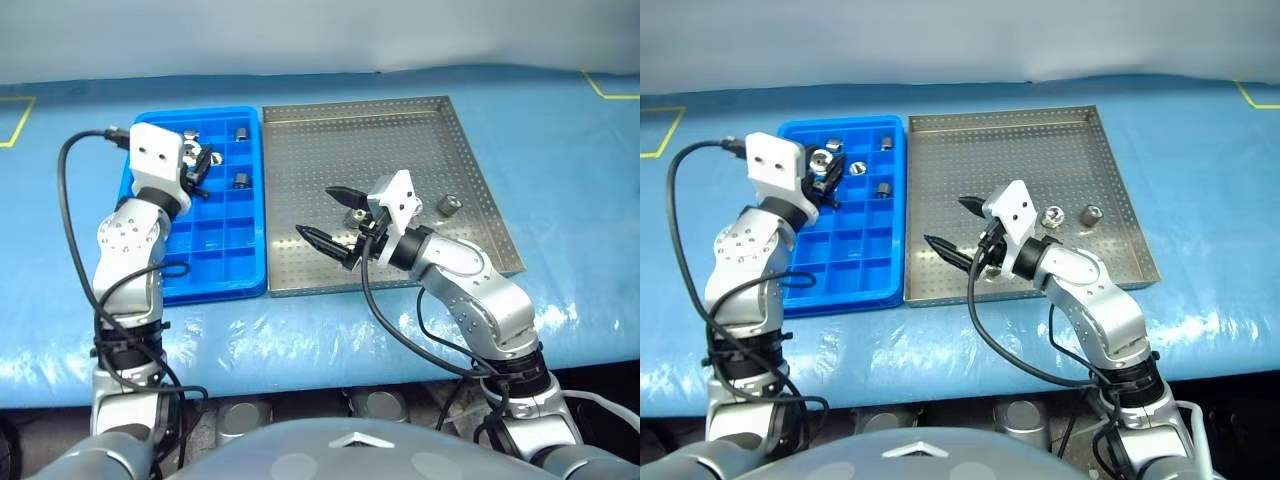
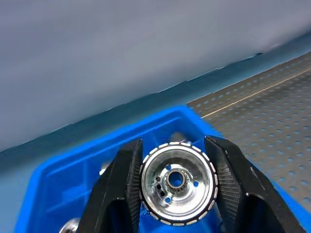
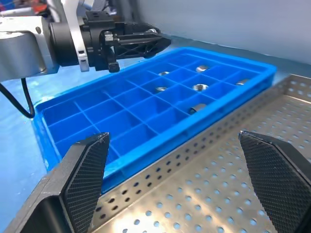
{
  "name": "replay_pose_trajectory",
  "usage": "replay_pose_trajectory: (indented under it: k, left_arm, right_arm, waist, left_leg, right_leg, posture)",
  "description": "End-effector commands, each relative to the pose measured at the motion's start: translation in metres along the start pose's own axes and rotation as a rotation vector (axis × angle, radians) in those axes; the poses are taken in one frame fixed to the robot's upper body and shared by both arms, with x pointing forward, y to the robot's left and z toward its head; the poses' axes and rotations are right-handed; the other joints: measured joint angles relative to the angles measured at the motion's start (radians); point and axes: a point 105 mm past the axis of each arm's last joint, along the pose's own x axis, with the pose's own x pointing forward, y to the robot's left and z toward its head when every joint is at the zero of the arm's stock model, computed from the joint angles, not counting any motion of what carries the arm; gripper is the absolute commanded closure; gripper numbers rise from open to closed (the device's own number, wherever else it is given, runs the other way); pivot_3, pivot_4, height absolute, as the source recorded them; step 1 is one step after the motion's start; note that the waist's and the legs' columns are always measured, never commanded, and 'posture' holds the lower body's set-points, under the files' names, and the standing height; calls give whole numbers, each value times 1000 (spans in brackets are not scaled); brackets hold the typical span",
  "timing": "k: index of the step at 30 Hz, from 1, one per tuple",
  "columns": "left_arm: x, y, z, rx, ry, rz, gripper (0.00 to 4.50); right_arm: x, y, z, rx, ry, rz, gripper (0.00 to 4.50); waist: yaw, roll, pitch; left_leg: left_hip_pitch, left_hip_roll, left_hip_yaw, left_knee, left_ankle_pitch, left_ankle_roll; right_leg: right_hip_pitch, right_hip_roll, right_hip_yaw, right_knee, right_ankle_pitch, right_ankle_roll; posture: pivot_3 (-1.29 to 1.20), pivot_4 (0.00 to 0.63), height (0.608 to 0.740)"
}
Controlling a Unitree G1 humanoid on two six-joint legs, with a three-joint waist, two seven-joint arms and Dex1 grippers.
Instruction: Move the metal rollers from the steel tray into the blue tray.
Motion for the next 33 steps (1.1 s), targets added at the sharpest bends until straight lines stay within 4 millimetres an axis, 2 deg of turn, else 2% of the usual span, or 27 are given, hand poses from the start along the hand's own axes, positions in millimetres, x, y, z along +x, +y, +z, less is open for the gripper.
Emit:
replay_pose_trajectory:
  k: [1, 3, 9, 17, 18, 20, 23, 25, 27, 29, 31, 33]
  left_arm:
    - [-14, 23, -2, 72, -24, 175, 2785]
    - [-18, 32, -16, 78, 10, 246, 2785]
    - [-18, 43, -51, 73, 109, 291, 2785]
    - [-8, 42, -72, 37, 170, 283, 2785]
    - [-7, 41, -71, 28, 164, 279, 2435]
    - [-4, 39, -66, 6, 141, 265, 1819]
    - [1, 30, -48, -12, 86, 213, 792]
    - [7, 5, -22, -31, 0, 52, 135]
    - [8, -19, -2, -31, -64, -106, 27]
    - [5, -55, 24, -38, -137, -337, 27]
    - [1, -77, 38, -23, -163, -491, 27]
    - [-1, -99, 42, 9, -150, -636, 27]
  right_arm:
    - [5, 5, 7, -34, -27, 47, 0]
    - [7, 6, 7, -32, -27, 57, 0]
    - [7, 6, 3, -16, -26, 51, 0]
    - [2, 4, 3, -7, -36, 13, 0]
    - [1, 4, 3, -6, -34, 6, 0]
    - [0, 4, 2, -4, -33, -2, 0]
    - [-4, 3, 2, 0, -37, -19, 0]
    - [-8, 2, 3, -4, -36, -31, 0]
    - [-13, -2, 3, -9, -30, -51, 0]
    - [-23, -11, -2, -16, -3, -97, 0]
    - [-31, -17, -5, -14, 14, -133, 0]
    - [-42, -24, -10, -5, 32, -177, 0]
  waist:
    - [12, 0, 0]
    - [21, 0, 0]
    - [32, 0, 0]
    - [26, 0, 0]
    - [23, 0, 0]
    - [19, 0, 0]
    - [8, 0, 0]
    - [5, 0, 0]
    - [5, 0, 0]
    - [3, -1, 0]
    - [0, -1, 0]
    - [-3, 0, -1]
  left_leg:
    - [0, 0, 0, 0, 0, 0]
    - [0, 0, 0, 0, 0, 0]
    - [0, 0, 0, 0, 1, -1]
    - [1, 0, 0, -1, 1, -1]
    - [1, 0, 0, -1, 1, -1]
    - [1, 0, 0, -1, 1, -1]
    - [0, 0, 0, -1, 1, -1]
    - [0, 0, 0, -1, 1, -1]
    - [0, 0, 0, -1, 1, -2]
    - [0, 0, 0, 0, 1, -2]
    - [0, 0, 0, -1, 1, -2]
    - [0, 0, 0, -1, 1, -2]
  right_leg:
    - [0, 0, 0, 0, 0, 0]
    - [0, 0, 0, 0, 0, 0]
    - [0, 0, -1, 0, 0, 0]
    - [0, 0, -1, 0, 0, 0]
    - [0, 0, -1, 0, 0, 0]
    - [0, 0, -1, 0, 0, 0]
    - [0, 0, -1, 0, 0, 0]
    - [0, 0, -1, 0, 0, 0]
    - [0, 0, -1, 0, 0, 0]
    - [0, 0, -1, 0, 1, 0]
    - [0, 0, -1, -1, 1, 0]
    - [0, 0, 0, -1, 0, 0]
  posture:
    - [10, 150, 740]
    - [14, 150, 740]
    - [-6, 150, 740]
    - [-37, 150, 740]
    - [-45, 150, 740]
    - [-56, 150, 740]
    - [-65, 150, 740]
    - [-68, 150, 740]
    - [-73, 150, 740]
    - [-71, 150, 740]
    - [-73, 150, 740]
    - [-76, 150, 740]
